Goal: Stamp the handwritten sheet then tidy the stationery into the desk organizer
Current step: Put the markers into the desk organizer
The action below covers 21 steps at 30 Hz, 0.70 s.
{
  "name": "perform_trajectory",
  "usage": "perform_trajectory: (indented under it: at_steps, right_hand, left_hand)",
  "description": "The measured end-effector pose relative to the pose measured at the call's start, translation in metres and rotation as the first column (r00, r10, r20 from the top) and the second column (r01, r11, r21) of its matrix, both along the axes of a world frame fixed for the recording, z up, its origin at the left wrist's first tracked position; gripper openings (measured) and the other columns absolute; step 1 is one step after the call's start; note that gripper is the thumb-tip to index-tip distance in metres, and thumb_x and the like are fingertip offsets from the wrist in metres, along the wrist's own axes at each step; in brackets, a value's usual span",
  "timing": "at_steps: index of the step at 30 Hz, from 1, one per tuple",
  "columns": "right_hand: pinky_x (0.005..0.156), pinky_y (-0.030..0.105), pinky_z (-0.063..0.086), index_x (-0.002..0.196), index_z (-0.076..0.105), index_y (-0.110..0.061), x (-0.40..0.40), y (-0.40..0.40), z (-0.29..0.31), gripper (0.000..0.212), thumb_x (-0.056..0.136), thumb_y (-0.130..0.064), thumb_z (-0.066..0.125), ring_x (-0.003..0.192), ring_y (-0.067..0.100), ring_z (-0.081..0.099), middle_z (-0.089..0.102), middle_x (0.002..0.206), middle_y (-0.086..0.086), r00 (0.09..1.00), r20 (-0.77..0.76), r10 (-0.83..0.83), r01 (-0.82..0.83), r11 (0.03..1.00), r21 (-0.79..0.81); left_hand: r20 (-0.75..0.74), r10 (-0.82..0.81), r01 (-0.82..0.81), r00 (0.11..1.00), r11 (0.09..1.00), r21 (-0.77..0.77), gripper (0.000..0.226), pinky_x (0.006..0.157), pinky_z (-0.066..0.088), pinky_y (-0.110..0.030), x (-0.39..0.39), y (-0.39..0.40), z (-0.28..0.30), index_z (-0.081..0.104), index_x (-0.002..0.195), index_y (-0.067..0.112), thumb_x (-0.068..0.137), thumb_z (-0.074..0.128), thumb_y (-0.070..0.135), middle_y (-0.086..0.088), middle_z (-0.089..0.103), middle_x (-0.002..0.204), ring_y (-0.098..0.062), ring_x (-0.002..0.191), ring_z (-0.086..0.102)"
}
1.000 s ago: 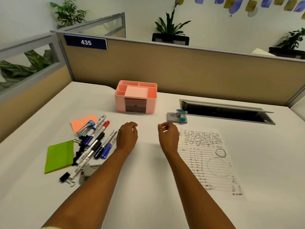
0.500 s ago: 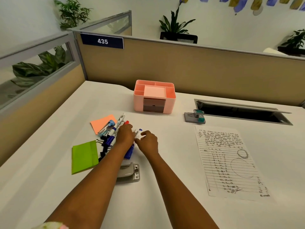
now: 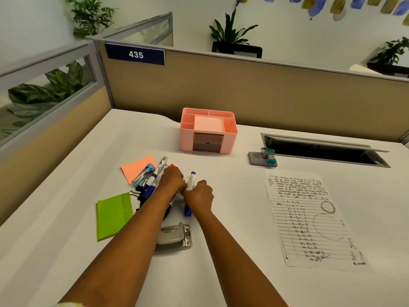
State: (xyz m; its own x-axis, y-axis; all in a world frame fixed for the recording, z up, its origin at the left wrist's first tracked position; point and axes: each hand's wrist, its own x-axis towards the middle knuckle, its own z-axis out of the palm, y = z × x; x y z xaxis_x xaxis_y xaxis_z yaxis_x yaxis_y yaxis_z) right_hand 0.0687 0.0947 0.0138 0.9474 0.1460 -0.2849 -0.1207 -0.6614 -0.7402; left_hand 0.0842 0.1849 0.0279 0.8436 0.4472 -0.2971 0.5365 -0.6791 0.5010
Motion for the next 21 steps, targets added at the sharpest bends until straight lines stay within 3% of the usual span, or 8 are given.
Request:
perform_trajectory:
  at_steps: [3,7,9,12,14,16,19,21]
  right_hand:
    - [0.09,0.036,0.045,0.121,0.051,-0.002,0.01,-0.012,0.008,0.043,0.088,-0.029,0.059,0.109,0.031,0.058,0.058,0.12,0.016,0.997,0.017,-0.078,0.076,0.992,0.1]
    - [0.085,0.042,0.049,0.119,0.055,-0.003,0.028,-0.024,0.024,0.035,0.092,-0.022,0.046,0.097,0.033,0.06,0.058,0.115,0.022,0.982,0.002,-0.187,0.179,0.944,0.276]
    - [0.076,0.045,0.054,0.123,0.052,-0.005,0.039,-0.032,0.032,0.034,0.094,-0.018,0.041,0.094,0.036,0.061,0.059,0.114,0.022,0.974,-0.028,-0.224,0.219,0.904,0.366]
    - [0.058,0.027,0.051,0.134,0.045,-0.014,0.047,-0.044,0.044,0.037,0.099,-0.012,0.036,0.076,0.018,0.056,0.054,0.107,0.01,0.96,-0.158,-0.231,0.28,0.805,0.524]
    - [0.06,0.023,0.049,0.135,0.043,-0.022,0.05,-0.045,0.051,0.038,0.1,-0.011,0.035,0.072,0.011,0.052,0.051,0.115,0.011,0.958,-0.209,-0.197,0.284,0.767,0.576]
    - [0.07,0.027,0.048,0.133,0.043,-0.023,0.047,-0.041,0.06,0.033,0.101,-0.019,0.035,0.084,0.014,0.052,0.049,0.125,0.011,0.954,-0.261,-0.148,0.285,0.721,0.631]
    - [0.089,0.036,0.045,0.127,0.043,-0.015,0.045,-0.035,0.072,0.035,0.099,-0.036,0.038,0.104,0.022,0.048,0.049,0.135,0.008,0.91,-0.399,-0.11,0.379,0.609,0.697]
    - [0.085,0.036,0.046,0.125,0.046,-0.013,0.047,-0.032,0.075,0.038,0.098,-0.04,0.039,0.103,0.026,0.049,0.052,0.129,0.012,0.918,-0.375,-0.129,0.366,0.639,0.677]
  left_hand:
    - [0.158,0.128,-0.11,0.979,0.987,-0.117,0.004,0.069,0.046,-0.022,0.0,0.003,0.009,0.067,0.076,0.008,0.076,0.064,0.005,-0.007,0.064,0.081,-0.024,0.092,0.057]
    - [0.353,0.467,-0.273,0.811,0.835,-0.478,0.029,0.087,0.049,-0.034,-0.001,0.009,0.027,0.066,0.108,0.001,0.079,0.064,0.004,-0.019,0.068,0.109,-0.027,0.089,0.062]
    - [0.341,0.61,-0.259,0.715,0.684,-0.682,0.031,0.091,0.051,-0.036,-0.002,0.012,0.032,0.064,0.111,0.002,0.081,0.064,0.002,-0.02,0.065,0.114,-0.026,0.091,0.061]
    - [0.21,0.746,-0.149,0.632,0.383,-0.911,0.034,0.092,0.049,-0.03,-0.006,0.01,0.04,0.056,0.119,-0.003,0.085,0.06,-0.002,-0.016,0.06,0.112,-0.025,0.1,0.058]
    - [0.092,0.788,-0.091,0.609,0.184,-0.979,0.027,0.092,0.047,-0.028,-0.008,0.003,0.045,0.056,0.114,-0.004,0.087,0.056,-0.002,-0.012,0.06,0.098,-0.02,0.096,0.058]
    - [0.01,0.798,-0.044,0.603,0.046,-0.998,0.005,0.099,0.045,-0.029,-0.008,-0.005,0.044,0.058,0.09,-0.001,0.089,0.053,-0.003,-0.007,0.058,0.083,-0.016,0.084,0.059]
    - [0.009,0.79,-0.013,0.613,0.022,-1.0,0.018,0.103,0.042,-0.031,-0.007,-0.018,0.037,0.052,0.074,0.005,0.089,0.052,-0.004,-0.006,0.056,0.078,-0.012,0.076,0.057]
    - [0.091,0.744,0.028,0.662,0.096,-0.995,0.013,0.098,0.047,-0.029,-0.011,-0.025,0.031,0.055,0.079,0.006,0.088,0.053,-0.003,-0.007,0.059,0.082,-0.013,0.078,0.059]
